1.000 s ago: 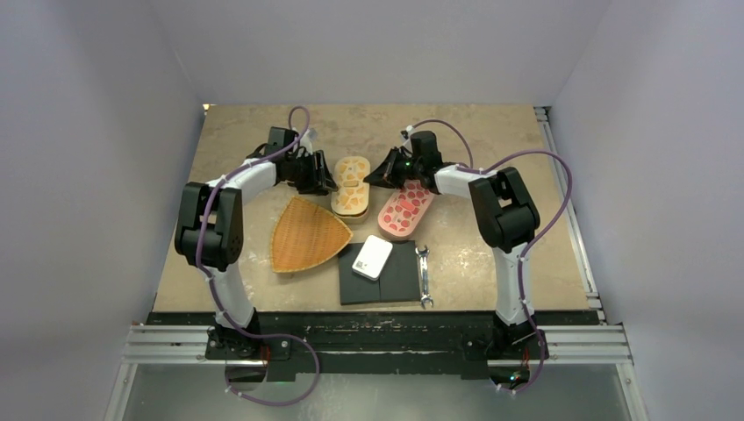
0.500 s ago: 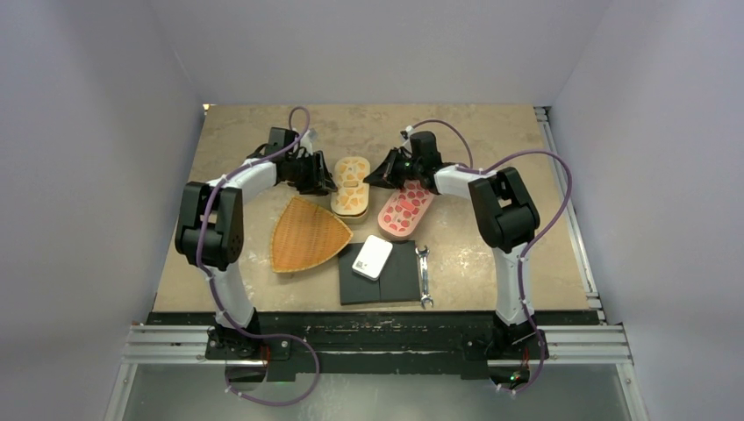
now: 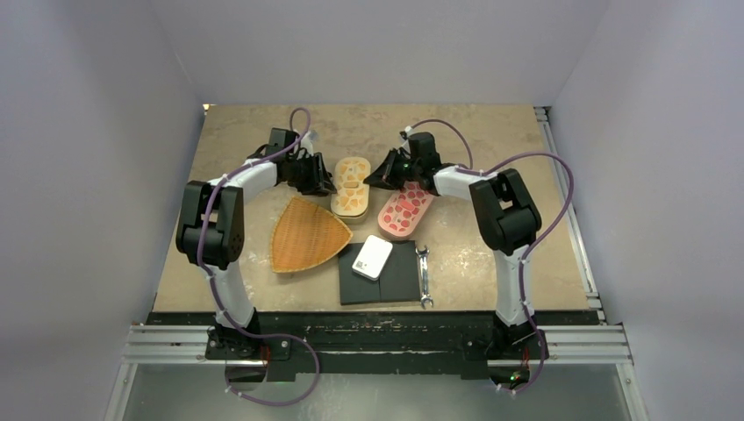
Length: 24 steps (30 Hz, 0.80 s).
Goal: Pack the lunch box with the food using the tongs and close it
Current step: Close the box lid on the packing box.
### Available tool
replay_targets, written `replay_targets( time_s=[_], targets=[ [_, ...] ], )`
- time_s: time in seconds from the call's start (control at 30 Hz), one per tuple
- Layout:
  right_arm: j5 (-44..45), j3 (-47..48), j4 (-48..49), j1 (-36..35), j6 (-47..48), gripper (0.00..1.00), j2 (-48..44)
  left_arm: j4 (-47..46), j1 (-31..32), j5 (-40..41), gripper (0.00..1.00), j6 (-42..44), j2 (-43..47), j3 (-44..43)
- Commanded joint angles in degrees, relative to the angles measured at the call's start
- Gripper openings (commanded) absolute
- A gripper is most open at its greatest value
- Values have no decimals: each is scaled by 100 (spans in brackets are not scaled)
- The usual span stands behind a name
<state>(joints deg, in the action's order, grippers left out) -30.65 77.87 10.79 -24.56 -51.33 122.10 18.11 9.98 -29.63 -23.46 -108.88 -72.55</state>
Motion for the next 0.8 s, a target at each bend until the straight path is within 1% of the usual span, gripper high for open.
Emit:
replay_targets(
  time_s=[0.0,0.3,0.37,0.53,0.67,0.77],
  targets=[
    [512,82,-630,-76,480,9,-240,-20,1,-104,32,-36,-38,-154],
    [741,148,-937,-100,744,32,-355,74,144,-33,32,45,30,-145],
    [830,177,-999,-110,815,36,-365,112,145,36,32,75,61,-145],
    [980,370,-1202,-173,974,37,-298,151,152,114,33,104,110,-136],
    [1126,525,-1335,-290,1056,37,-288,127,145,133,39,101,141,-130],
    [1226,558,-1350,-338,1046,34,-269,96,145,133,42,104,185,-116]
  ],
)
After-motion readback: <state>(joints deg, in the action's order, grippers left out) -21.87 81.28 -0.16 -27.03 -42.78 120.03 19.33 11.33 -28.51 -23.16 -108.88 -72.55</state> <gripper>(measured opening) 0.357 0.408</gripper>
